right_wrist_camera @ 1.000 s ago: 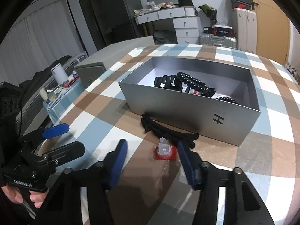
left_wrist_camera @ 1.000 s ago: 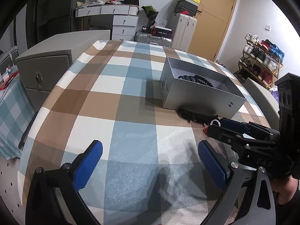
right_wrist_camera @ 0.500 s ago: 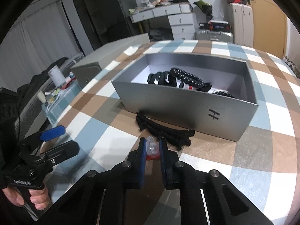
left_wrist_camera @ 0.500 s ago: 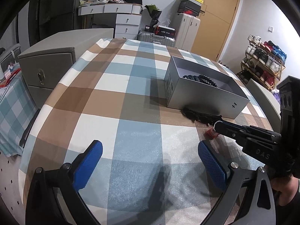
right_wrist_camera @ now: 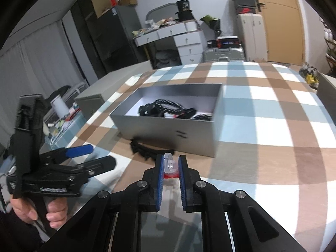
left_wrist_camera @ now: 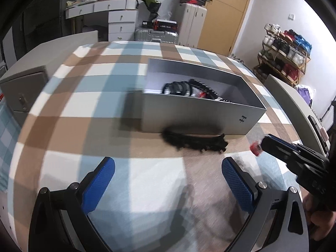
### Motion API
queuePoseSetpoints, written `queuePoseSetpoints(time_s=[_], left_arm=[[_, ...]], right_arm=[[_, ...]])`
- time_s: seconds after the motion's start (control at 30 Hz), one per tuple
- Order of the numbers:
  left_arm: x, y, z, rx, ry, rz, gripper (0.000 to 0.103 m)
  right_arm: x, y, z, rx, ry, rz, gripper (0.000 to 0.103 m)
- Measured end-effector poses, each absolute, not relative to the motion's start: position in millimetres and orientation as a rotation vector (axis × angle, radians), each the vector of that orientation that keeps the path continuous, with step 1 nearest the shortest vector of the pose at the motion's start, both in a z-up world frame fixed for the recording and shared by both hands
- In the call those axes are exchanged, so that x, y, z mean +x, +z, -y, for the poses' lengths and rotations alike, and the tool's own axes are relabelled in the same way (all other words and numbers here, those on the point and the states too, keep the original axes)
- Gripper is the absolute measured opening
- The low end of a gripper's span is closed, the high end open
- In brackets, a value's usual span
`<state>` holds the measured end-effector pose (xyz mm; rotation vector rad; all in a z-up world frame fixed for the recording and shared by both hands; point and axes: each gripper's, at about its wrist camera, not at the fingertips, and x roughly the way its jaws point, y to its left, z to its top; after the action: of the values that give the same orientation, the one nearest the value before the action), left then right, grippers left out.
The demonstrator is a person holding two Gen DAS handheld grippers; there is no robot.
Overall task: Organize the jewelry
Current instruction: 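Grasp the long black hair clip with the left tool while the right tool holds the charm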
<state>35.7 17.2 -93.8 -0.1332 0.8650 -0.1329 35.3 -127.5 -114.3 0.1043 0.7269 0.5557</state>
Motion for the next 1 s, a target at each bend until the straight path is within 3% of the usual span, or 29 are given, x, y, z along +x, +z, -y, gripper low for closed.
queuePoseSetpoints(time_s=[0.83,1.0], left_arm=[[77,-113,35,0.017,-0.071,-0.98,0.099],[70,-111,33,0.008,-0.108,-0.967,0.094]], right_arm=[[35,-116,170,0.193,0.577,-0.697,0.013],[34,-116,170,0.193,0.577,-0.698,0.013]])
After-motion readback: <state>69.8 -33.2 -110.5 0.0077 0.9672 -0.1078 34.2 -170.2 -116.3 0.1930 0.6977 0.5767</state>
